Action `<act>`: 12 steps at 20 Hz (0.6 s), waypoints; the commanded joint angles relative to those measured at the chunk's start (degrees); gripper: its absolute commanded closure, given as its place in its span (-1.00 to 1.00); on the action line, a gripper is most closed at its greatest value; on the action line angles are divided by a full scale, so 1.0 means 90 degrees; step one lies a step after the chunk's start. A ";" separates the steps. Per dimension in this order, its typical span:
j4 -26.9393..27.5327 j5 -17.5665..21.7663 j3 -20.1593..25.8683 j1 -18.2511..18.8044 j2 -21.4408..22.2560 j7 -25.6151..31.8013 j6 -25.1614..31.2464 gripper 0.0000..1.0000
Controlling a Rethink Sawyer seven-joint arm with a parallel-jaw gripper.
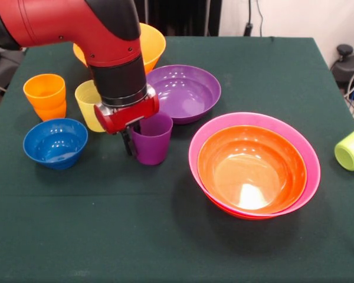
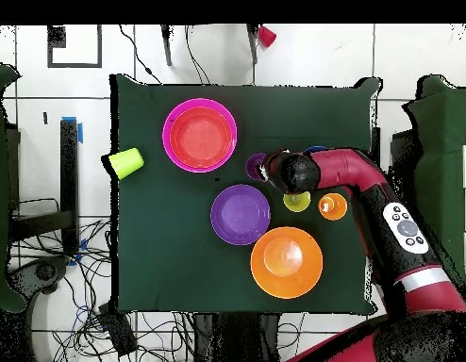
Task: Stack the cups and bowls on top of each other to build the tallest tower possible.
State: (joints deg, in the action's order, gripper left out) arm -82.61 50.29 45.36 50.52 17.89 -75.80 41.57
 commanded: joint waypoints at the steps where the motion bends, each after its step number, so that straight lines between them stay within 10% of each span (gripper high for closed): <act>1: -0.0553 -0.0141 0.0027 -0.0405 0.0388 0.0583 0.0057 1.00; 12: -0.1160 -0.1890 0.0559 -0.0674 0.2061 0.0472 0.1606 1.00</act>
State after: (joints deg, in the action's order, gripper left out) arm -89.27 37.17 48.14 47.69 28.66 -75.80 45.67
